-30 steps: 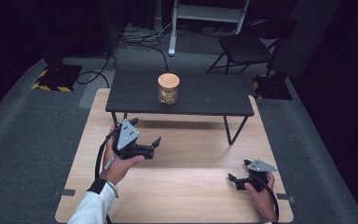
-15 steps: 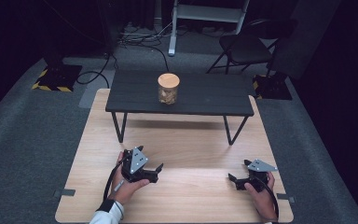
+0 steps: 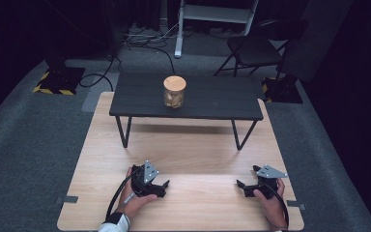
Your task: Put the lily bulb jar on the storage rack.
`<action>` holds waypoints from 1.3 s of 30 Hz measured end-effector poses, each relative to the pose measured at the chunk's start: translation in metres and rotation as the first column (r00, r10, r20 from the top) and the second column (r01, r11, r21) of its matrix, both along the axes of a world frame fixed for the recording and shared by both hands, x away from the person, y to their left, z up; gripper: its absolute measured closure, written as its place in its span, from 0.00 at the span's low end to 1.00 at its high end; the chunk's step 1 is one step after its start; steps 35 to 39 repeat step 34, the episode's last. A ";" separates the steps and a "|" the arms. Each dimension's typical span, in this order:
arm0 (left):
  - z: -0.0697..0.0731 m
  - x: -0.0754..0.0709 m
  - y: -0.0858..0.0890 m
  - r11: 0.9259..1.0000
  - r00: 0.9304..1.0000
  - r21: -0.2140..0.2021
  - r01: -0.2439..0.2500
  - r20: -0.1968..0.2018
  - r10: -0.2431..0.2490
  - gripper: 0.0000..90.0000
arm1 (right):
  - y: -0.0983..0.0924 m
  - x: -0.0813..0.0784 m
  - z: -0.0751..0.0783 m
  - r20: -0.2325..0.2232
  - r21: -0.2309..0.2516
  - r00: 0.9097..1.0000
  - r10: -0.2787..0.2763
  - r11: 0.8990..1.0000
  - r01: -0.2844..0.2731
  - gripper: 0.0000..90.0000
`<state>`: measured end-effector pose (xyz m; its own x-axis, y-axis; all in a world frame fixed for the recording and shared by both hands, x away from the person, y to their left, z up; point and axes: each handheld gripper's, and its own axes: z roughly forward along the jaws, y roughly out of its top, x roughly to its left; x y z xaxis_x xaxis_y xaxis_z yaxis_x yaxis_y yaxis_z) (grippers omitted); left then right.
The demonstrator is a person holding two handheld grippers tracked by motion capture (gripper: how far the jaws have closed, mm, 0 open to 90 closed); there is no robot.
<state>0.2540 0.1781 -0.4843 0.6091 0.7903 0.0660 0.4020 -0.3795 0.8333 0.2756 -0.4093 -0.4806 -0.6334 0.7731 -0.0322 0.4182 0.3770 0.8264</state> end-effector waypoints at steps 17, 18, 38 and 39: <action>-0.003 0.005 0.005 0.999 0.999 -0.051 -0.015 -0.042 0.013 0.00 | 0.000 0.000 0.000 0.003 -0.003 1.000 0.003 1.000 -0.003 0.00; -0.003 0.005 0.005 0.999 0.999 -0.051 -0.015 -0.042 0.013 0.00 | 0.000 0.000 0.000 0.003 -0.003 1.000 0.003 1.000 -0.003 0.00; -0.003 0.005 0.005 0.999 0.999 -0.052 -0.016 -0.042 0.013 0.00 | -0.001 0.001 0.000 -0.001 0.000 1.000 0.008 1.000 -0.008 0.00; -0.003 0.005 0.005 0.999 0.999 -0.052 -0.016 -0.042 0.013 0.00 | -0.001 0.001 0.000 -0.001 0.000 1.000 0.008 1.000 -0.008 0.00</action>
